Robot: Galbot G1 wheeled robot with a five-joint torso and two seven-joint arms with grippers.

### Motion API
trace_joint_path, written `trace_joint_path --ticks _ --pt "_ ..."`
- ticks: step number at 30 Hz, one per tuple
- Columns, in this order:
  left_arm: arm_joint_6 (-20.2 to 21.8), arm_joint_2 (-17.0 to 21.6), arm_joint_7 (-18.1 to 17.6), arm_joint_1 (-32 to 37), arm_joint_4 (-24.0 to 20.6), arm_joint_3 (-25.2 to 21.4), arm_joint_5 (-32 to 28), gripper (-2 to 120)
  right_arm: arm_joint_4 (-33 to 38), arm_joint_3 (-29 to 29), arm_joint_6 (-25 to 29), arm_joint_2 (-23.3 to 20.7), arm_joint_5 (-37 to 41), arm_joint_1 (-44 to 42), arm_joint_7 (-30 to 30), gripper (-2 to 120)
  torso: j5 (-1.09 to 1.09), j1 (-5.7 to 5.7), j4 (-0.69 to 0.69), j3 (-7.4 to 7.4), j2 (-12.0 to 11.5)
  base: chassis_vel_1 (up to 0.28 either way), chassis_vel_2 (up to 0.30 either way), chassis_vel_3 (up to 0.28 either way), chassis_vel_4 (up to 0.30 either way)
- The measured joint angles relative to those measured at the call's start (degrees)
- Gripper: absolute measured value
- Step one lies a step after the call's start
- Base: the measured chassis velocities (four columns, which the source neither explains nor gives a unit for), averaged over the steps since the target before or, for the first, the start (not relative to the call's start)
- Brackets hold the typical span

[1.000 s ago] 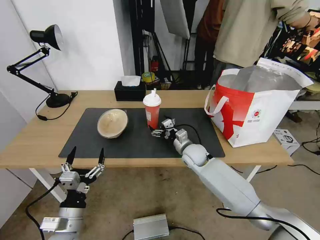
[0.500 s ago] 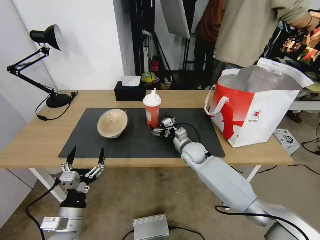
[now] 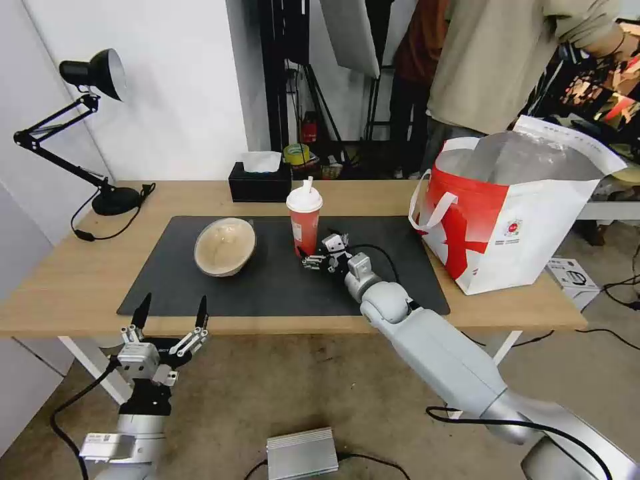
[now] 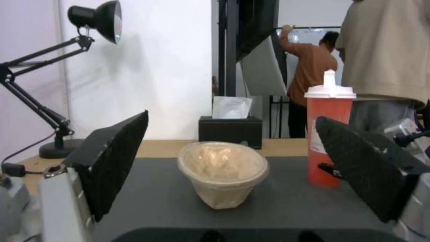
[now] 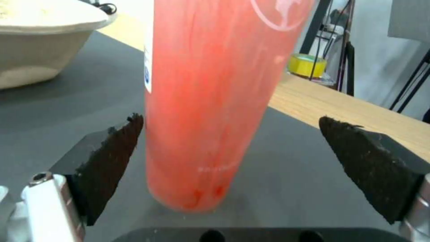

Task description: Pick up the trash from the table and place it into the takeout bag.

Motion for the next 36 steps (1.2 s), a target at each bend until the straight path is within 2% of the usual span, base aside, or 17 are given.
trace_joint_path --ticks 36 --pt "-0.07 0.20 0.04 -1.20 1.61 0.03 -0.26 100 -9.25 1.58 2.96 6.06 -3.37 2.51 -2.15 100 -0.01 0.00 0.00 0.00 0.00 0.000 0.000 0.000 0.000"
